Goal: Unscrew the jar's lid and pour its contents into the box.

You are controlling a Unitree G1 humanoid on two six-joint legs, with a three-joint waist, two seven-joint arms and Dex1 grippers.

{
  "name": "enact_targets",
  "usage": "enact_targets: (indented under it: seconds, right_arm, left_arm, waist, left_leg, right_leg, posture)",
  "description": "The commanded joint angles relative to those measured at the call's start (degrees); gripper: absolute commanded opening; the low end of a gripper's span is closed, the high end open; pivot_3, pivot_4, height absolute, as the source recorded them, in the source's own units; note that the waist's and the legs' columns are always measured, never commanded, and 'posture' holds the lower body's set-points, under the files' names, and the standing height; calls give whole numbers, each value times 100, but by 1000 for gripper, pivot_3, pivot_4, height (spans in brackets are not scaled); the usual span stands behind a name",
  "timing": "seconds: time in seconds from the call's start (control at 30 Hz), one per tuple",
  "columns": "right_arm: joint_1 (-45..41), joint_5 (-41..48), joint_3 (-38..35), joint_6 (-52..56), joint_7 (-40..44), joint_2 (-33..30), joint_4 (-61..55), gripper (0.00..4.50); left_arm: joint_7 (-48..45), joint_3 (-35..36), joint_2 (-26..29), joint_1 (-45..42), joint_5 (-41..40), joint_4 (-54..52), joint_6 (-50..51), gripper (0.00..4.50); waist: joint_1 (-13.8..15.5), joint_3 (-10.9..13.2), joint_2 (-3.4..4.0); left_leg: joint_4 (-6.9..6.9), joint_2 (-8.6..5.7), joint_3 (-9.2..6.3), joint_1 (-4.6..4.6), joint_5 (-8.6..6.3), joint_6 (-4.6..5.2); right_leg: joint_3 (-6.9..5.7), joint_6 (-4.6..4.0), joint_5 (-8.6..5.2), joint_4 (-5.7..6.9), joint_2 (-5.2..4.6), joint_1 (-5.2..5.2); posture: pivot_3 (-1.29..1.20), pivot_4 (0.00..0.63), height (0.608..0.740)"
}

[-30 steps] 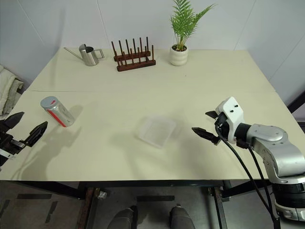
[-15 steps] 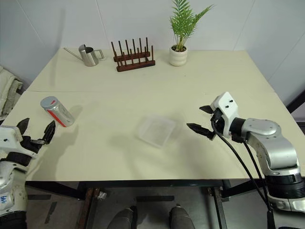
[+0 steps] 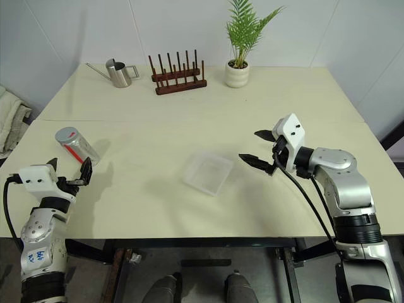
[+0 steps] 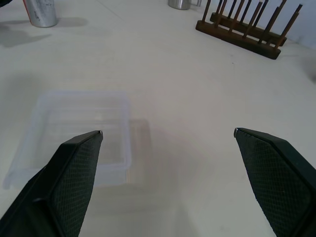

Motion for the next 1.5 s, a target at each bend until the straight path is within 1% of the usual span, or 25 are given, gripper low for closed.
enact_targets:
  seconds: [0.03,0.3,0.43,0.63,0.97,1.07,1.23,1.27,1.4,1.5]
  right_arm:
    - [-105,-54,-26,-120,-2,0,-34,4500]
    - [-157,-153,-48,-166,-34,21,37,4500]
    - [-127,-180,-41,-148,-78,40,12,4500]
    - [-150,-202,-41,-129,-182,82,-1,4500]
    - [-42,-182,-88,-54,-297,16,-153,4500]
    - [-20,-183,-106,-35,-341,10,-198,4500]
    - [20,-161,-101,30,-404,10,-320,4500]
    - [36,-159,-96,57,-429,25,-379,4500]
    - [60,-111,-86,161,-522,85,-599,4500]
    - [-27,-76,-53,318,-723,214,-874,4500]
  left_arm:
    - [91,7,153,-335,98,318,-153,4458]
    - [86,-49,309,-780,144,939,-322,4458]
    - [54,-135,436,-1216,242,1584,-553,4458]
    - [1,-210,553,-1697,263,2240,-804,4458]
    - [-116,-318,598,-1988,212,2759,-991,4458]
    - [-53,-295,592,-2028,222,2811,-1076,3836]
    - [-141,-295,607,-2072,155,2802,-1127,2243]
    - [-181,-314,614,-2049,159,2755,-1120,2020]
    - [-380,-367,590,-1961,95,2483,-1072,2003]
    - [-830,-535,517,-1986,-191,1984,-696,2003]
  waist:
    - [4,0,0]
    - [-6,0,0]
    - [5,0,0]
    - [-1,0,0]
    - [5,0,0]
    - [1,0,0]
    - [1,0,0]
    - [1,0,0]
    - [1,0,0]
    - [3,0,0]
  left_leg:
    - [0,0,0,0,0,0]
    - [0,-1,1,0,1,-1]
    - [3,-1,-1,0,2,-2]
    - [5,-5,0,-2,3,-4]
    - [3,-4,0,-2,4,-4]
    - [3,-5,0,-2,4,-4]
    - [3,-4,0,-2,4,-5]
    - [3,-4,0,-2,4,-5]
    - [3,-4,0,-2,4,-5]
    - [3,-4,0,-3,4,-5]
  right_leg:
    - [0,0,0,0,0,0]
    - [0,3,2,1,1,-1]
    - [-2,3,2,3,2,0]
    - [-1,9,5,1,-1,1]
    - [-1,9,5,3,0,-1]
    - [-1,10,6,2,-1,0]
    - [-1,10,6,3,0,-1]
    - [-1,10,6,3,0,-1]
    - [-1,10,6,3,0,-1]
    - [-1,10,6,3,0,-1]
  posture:
    - [0,150,740]
    - [0,150,740]
    - [0,150,740]
    - [0,150,740]
    - [0,150,740]
    - [0,150,740]
    - [0,150,740]
    - [0,150,740]
    - [0,150,740]
    - [0,150,740]
